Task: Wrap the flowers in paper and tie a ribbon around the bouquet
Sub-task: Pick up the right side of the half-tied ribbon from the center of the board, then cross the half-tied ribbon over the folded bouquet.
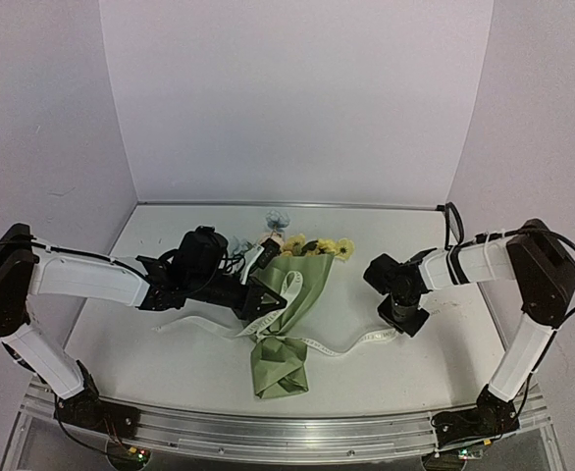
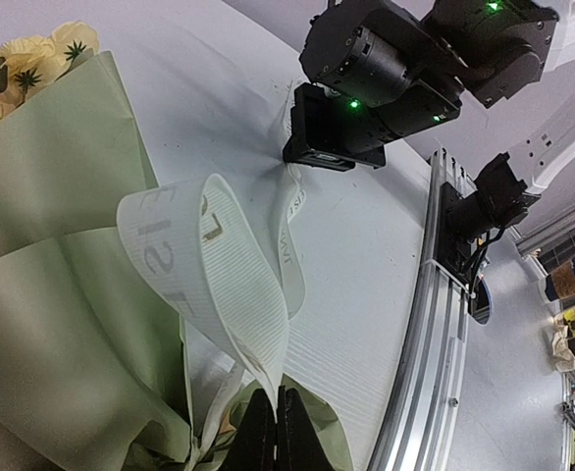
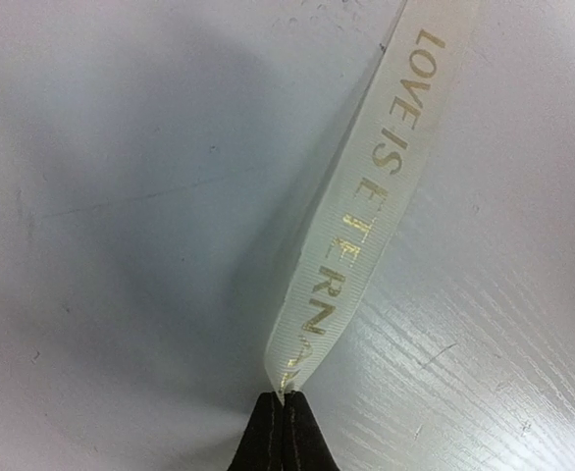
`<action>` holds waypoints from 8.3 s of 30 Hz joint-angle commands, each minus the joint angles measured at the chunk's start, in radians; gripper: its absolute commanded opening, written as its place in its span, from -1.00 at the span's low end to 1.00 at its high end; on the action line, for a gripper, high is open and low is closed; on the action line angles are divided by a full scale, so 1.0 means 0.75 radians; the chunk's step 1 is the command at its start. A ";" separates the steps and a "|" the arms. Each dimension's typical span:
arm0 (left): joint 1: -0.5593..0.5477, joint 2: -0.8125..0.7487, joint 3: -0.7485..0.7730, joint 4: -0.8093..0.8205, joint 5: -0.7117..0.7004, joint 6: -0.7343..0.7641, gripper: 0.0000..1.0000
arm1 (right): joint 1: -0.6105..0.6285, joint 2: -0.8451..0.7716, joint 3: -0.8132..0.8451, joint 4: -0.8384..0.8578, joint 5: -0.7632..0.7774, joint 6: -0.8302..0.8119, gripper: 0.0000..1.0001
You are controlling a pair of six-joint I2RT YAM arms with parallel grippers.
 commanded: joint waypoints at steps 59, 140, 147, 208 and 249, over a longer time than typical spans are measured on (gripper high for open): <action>-0.148 0.073 -0.430 0.903 -0.482 -0.155 -0.96 | 0.457 0.275 1.027 0.173 -0.688 -0.428 -1.00; 0.383 -0.400 -0.527 0.339 0.182 -1.684 0.34 | 0.798 0.296 0.977 0.074 -0.066 -1.326 -1.00; 0.359 -0.298 -0.547 0.573 0.167 -1.921 0.36 | 0.824 0.336 1.014 0.074 -0.022 -1.370 -1.00; 0.414 -0.342 -0.191 -0.193 -0.142 -1.194 -1.00 | 0.648 0.028 0.421 0.175 0.025 -0.820 -1.00; -0.496 -0.020 0.311 -0.632 -0.516 0.485 -0.90 | 0.424 0.311 0.928 0.252 -0.589 -1.144 -1.00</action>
